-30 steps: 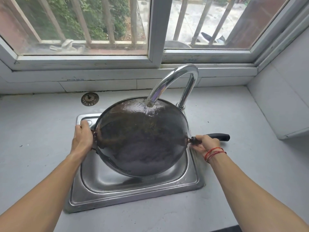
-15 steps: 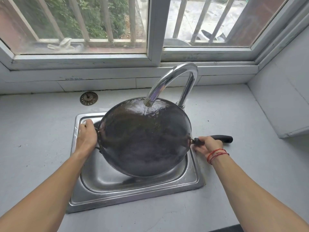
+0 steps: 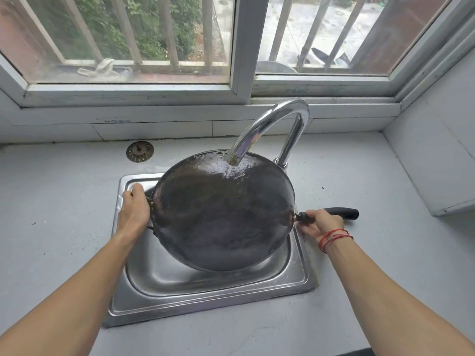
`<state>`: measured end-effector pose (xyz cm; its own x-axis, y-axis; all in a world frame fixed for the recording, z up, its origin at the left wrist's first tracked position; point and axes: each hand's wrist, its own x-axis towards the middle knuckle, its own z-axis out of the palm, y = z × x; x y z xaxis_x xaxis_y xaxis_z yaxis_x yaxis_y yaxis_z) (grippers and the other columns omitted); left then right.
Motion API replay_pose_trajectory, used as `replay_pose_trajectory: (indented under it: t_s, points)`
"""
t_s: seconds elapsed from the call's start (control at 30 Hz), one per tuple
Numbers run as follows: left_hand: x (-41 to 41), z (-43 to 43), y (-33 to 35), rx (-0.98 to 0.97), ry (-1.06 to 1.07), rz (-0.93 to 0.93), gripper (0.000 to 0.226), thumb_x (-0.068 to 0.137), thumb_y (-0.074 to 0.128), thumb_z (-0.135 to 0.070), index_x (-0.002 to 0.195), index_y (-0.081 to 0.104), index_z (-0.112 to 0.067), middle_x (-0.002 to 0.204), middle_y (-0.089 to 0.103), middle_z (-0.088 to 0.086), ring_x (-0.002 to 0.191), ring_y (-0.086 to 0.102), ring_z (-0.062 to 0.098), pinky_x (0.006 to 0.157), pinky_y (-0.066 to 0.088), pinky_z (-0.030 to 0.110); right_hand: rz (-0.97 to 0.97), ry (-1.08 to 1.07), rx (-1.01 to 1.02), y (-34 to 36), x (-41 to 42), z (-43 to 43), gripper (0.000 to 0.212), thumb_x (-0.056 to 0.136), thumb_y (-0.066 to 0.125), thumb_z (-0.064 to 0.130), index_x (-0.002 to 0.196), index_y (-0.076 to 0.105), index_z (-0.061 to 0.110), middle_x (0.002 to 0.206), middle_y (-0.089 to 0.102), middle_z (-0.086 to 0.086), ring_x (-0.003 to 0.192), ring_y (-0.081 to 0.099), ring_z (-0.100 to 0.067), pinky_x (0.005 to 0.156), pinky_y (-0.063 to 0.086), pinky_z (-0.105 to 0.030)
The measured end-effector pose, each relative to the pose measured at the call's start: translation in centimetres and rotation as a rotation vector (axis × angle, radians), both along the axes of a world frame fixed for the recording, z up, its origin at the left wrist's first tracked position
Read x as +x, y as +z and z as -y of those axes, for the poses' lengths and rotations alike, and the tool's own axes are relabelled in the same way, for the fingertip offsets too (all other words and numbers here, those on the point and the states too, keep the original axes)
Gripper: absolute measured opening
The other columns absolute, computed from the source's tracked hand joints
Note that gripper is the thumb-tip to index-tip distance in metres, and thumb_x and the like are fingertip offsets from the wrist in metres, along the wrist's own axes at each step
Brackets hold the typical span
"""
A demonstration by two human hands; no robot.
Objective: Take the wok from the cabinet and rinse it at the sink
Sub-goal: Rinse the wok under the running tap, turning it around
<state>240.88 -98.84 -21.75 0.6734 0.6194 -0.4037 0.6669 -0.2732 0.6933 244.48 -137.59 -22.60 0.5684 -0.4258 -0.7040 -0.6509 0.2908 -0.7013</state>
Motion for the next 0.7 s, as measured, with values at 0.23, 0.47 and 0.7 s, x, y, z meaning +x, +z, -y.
replay_pose_trajectory:
  t_s: [0.23, 0.47, 0.7]
  points:
    - [-1.2, -1.8, 0.6, -0.02, 0.046, -0.013, 0.07, 0.09, 0.013, -0.057, 0.133, 0.045, -0.011, 0.129, 0.049, 0.015, 0.11, 0.046, 0.037, 0.099, 0.045, 0.055, 0.019, 0.015, 0.038, 0.0, 0.5, -1.9, 0.011, 0.083, 0.057, -0.015, 0.081, 0.055, -0.004, 0.075, 0.063, -0.02, 0.072, 0.067, -0.03, 0.067, 0.059, -0.044]
    - [-2.7, -3.3, 1.2, -0.001, 0.096, 0.01, 0.058, 0.095, 0.015, -0.05, 0.118, 0.047, -0.008, 0.109, 0.047, 0.011, 0.099, 0.047, 0.036, 0.091, 0.045, 0.052, 0.033, 0.03, 0.076, 0.1, 1.1, -4.0, 0.013, 0.084, 0.055, -0.016, 0.086, 0.054, -0.004, 0.077, 0.063, -0.018, 0.075, 0.067, -0.029, 0.064, 0.06, -0.042]
    - [-3.8, -4.6, 1.8, 0.003, 0.147, 0.045, 0.055, 0.096, 0.016, -0.048, 0.114, 0.047, -0.007, 0.108, 0.048, 0.011, 0.097, 0.048, 0.036, 0.092, 0.047, 0.06, 0.047, 0.055, 0.094, 0.1, 1.6, -5.7, 0.014, 0.083, 0.056, -0.016, 0.091, 0.054, -0.005, 0.08, 0.065, -0.02, 0.077, 0.069, -0.032, 0.069, 0.058, -0.045]
